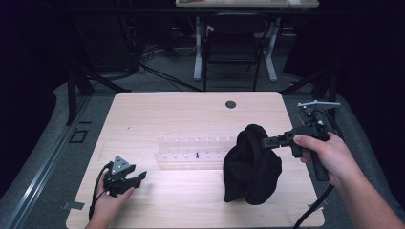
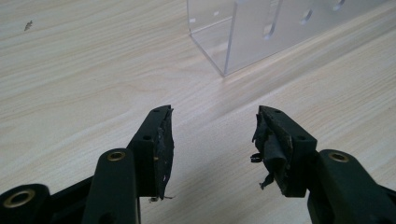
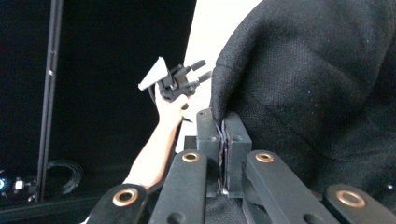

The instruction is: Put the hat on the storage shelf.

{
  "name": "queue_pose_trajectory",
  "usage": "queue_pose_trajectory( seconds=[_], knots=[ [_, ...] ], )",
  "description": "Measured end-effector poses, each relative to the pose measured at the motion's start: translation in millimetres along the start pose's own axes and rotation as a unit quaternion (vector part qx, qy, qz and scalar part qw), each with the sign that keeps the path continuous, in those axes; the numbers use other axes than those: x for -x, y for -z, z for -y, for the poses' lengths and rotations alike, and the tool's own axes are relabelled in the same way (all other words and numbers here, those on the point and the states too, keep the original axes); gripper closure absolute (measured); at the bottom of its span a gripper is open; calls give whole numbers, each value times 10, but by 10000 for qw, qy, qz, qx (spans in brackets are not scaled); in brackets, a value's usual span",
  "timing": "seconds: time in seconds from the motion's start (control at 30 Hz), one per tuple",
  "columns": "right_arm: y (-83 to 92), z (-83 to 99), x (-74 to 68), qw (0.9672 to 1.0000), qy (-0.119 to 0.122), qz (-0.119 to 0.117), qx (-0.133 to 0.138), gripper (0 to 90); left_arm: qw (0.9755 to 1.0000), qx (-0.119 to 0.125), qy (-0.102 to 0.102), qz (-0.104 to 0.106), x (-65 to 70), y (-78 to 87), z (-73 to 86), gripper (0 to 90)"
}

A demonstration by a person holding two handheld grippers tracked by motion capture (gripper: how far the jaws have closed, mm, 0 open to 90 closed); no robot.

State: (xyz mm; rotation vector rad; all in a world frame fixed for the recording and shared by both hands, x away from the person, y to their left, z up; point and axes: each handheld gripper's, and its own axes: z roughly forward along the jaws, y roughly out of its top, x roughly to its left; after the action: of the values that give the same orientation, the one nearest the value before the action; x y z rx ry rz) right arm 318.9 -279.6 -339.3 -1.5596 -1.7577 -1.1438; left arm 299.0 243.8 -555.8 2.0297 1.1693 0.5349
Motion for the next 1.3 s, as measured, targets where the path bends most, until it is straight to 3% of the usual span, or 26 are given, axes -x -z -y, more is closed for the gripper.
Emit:
queue_pose_trajectory(
  seconds=[0.3, 0.93, 1.3],
  knots=[
    [128, -103, -58, 9991, 48, -222, 363, 884, 10000, -1, -3, 2, 3, -3, 1, 467],
    [125, -424, -288, 9972, 238, -328, 622, 885, 10000, 12, 2, 17, -12, -3, -2, 467],
    [27, -630, -439, 9961, 383, -221, 766, 884, 10000, -13, 31, 53, -17, -8, -6, 468]
  ],
)
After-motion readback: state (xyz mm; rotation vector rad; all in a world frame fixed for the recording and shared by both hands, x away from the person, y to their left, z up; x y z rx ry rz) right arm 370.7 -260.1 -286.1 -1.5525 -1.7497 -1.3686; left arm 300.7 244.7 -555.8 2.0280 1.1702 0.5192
